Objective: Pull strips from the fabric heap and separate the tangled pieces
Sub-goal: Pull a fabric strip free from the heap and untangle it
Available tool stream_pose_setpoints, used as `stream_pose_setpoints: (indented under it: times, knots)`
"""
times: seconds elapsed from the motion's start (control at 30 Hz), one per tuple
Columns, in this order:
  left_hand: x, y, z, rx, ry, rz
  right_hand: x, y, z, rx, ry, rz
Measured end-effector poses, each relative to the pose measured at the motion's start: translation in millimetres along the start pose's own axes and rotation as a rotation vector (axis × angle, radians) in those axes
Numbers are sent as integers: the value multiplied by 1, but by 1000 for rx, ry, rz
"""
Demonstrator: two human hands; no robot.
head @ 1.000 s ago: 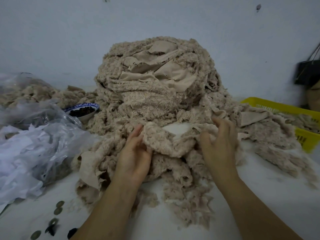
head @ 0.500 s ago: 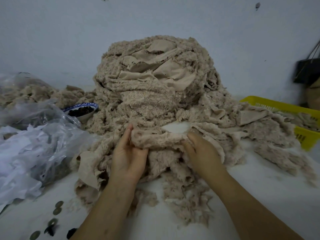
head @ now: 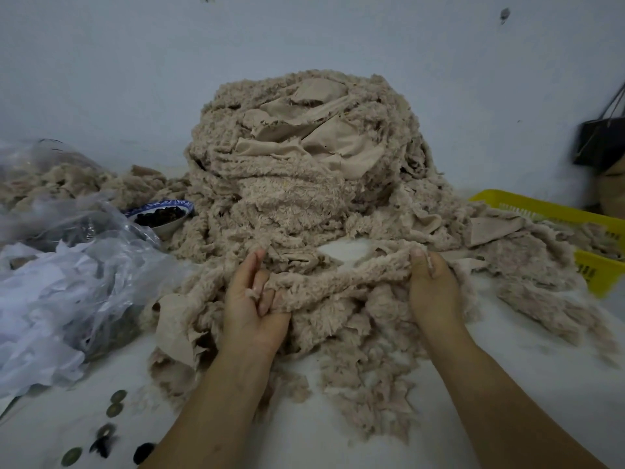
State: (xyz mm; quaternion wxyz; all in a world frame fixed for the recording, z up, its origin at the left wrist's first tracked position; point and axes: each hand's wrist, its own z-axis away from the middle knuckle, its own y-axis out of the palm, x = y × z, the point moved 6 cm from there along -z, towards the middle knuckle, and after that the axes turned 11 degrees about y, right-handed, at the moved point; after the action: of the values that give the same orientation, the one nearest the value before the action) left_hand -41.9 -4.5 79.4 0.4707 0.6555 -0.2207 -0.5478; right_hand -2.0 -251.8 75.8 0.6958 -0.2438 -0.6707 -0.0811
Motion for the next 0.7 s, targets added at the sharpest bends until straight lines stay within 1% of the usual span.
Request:
stream_pose_setpoints:
  times: [0.07,0.13,0.17,0.2,0.23,0.27,0.3,0.33,0.37,0.4,0.43,0.5,0.57,0.6,0.63,0.67,0.7]
  knots:
    - [-4,-7,-1,-69,27,-85,-5,-10,-7,-97,65,-78]
    - [-14,-16,-5,-149,62,-109,-14,-31,-20,-189,156,-225]
    - [-17,-18,-7,-165,77,-134,-18,-40,-25,-204,174,-277]
    - [-17,-18,-9,-154,90,-193,-16,-40,-24,-180,159,-294]
    - [-13,-13,-8,-114,94,-277,-10,-32,-18,-130,112,-285]
    - [-4,-7,-6,-36,102,-384,-1,-20,-6,-61,41,-254]
    - [6,0,-1,77,134,-559,6,-5,4,24,-32,-196]
    - [13,8,6,228,228,-834,13,9,17,89,-95,-116]
    - [18,15,13,389,381,-1145,17,17,25,132,-152,-52]
    - [20,20,19,535,560,-1406,19,21,29,163,-188,4]
    - [18,23,21,611,687,-1570,20,22,30,197,-204,31]
    - [6,28,22,586,863,-1758,20,16,30,238,-201,6]
    - [-1,40,32,545,1085,-1857,26,16,34,249,-247,-27]
    - [-2,46,39,547,1171,-1833,30,19,39,256,-301,-11]
    - [-2,51,44,556,1201,-1769,35,21,44,245,-367,22]
    - [0,54,47,572,1141,-1697,39,22,48,223,-434,59]
    - [4,53,48,596,1033,-1627,41,22,52,193,-492,92]
